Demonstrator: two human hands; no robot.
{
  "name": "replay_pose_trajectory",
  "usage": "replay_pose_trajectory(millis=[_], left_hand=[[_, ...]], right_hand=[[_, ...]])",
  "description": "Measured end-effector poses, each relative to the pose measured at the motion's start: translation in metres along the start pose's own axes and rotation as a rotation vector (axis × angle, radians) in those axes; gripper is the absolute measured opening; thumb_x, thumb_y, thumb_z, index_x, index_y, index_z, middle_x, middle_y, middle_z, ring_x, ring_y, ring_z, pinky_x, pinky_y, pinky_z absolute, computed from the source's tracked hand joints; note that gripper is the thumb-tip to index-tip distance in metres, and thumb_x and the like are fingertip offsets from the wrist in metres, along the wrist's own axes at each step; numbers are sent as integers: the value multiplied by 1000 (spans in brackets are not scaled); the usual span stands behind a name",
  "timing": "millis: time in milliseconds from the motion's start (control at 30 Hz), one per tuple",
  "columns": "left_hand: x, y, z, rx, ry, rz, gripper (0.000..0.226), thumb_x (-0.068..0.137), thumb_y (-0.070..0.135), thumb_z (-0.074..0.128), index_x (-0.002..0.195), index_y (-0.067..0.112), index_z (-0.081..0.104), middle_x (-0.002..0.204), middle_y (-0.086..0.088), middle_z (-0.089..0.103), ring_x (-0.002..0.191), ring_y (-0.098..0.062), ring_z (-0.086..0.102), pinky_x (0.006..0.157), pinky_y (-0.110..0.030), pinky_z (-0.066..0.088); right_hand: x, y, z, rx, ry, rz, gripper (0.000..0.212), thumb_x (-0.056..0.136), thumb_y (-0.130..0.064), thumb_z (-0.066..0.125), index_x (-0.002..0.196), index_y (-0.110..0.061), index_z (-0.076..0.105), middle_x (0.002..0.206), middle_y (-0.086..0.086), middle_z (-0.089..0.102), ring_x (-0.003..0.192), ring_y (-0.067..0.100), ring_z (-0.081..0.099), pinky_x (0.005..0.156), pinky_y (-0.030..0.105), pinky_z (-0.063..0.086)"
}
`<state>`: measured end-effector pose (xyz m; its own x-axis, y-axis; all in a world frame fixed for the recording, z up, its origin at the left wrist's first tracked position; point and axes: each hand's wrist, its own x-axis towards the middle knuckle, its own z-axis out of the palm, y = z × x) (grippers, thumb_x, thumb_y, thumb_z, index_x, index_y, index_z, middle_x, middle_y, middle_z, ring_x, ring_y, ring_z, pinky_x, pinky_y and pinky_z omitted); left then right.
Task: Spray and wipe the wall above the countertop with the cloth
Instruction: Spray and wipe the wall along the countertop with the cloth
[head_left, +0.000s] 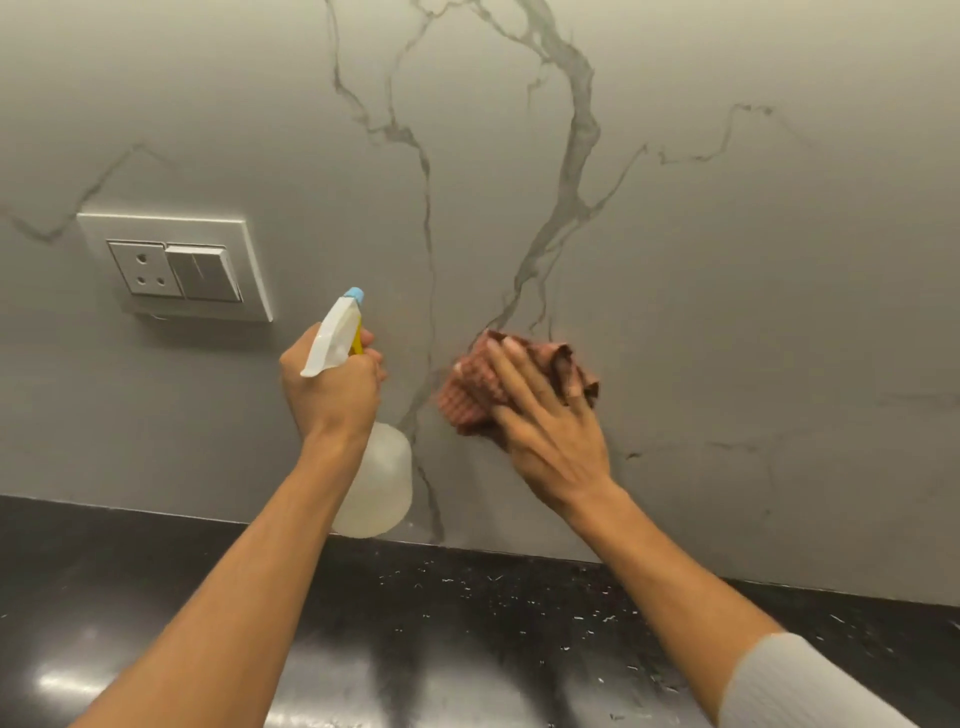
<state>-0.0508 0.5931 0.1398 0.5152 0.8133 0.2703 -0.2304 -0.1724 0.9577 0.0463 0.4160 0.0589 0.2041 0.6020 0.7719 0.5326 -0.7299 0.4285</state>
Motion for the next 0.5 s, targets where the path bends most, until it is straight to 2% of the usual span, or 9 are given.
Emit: replay_pose_trajectory(millis=[100, 200, 267, 333, 400, 433, 500], left_hand=[[-2, 6, 6, 42, -9, 6, 24, 71, -9, 54, 80, 10, 67, 71, -7, 63, 62, -21, 63, 52, -25, 48], [-2, 13, 10, 69, -20, 17, 22, 72, -6, 54, 81, 8, 67, 74, -10, 64, 64, -23, 64, 56, -30, 49], [-1, 19, 13, 83, -31, 29, 20, 72, -4, 53, 80, 8, 67, 72, -10, 64, 62, -23, 63, 57, -33, 49], [0, 23, 14, 80, -46, 37, 20, 70, -3, 54, 78, 9, 67, 71, -10, 64, 62, -23, 64, 57, -35, 50], [2, 24, 13, 67, -49, 30, 23, 66, -5, 54, 78, 10, 68, 70, -7, 65, 60, -21, 66, 56, -37, 53], [4, 25, 12, 61, -48, 30, 24, 65, -6, 54, 78, 8, 68, 69, -6, 64, 59, -21, 66, 54, -38, 53], [8, 25, 8, 71, -55, 47, 24, 63, -9, 52, 80, 2, 66, 68, -8, 61, 58, -23, 62, 53, -43, 53]], right_hand=[[47, 41, -26, 41, 170, 184, 45, 105, -23, 41, 149, -19, 44, 158, 13, 32, 148, 27, 27, 121, 48, -7], [134, 66, -53, 110, 375, 359, 45, 102, -25, 46, 147, -20, 48, 154, 18, 38, 144, 33, 33, 119, 54, 12], [183, 69, -66, 102, 450, 424, 44, 101, -33, 49, 144, -20, 52, 150, 20, 43, 142, 35, 38, 117, 57, 18], [203, 61, -65, 81, 484, 394, 44, 102, -37, 49, 141, -20, 55, 148, 20, 47, 139, 36, 42, 116, 58, 21], [190, 40, -49, 114, 478, 267, 46, 105, -42, 40, 141, -16, 56, 147, 21, 47, 139, 36, 42, 116, 59, 19], [171, 25, -37, 146, 443, 208, 48, 106, -41, 36, 141, -14, 55, 148, 20, 46, 140, 35, 40, 118, 58, 15], [114, -9, -11, 195, 300, 147, 47, 104, -35, 44, 145, -12, 49, 153, 17, 40, 145, 31, 32, 121, 53, 5]])
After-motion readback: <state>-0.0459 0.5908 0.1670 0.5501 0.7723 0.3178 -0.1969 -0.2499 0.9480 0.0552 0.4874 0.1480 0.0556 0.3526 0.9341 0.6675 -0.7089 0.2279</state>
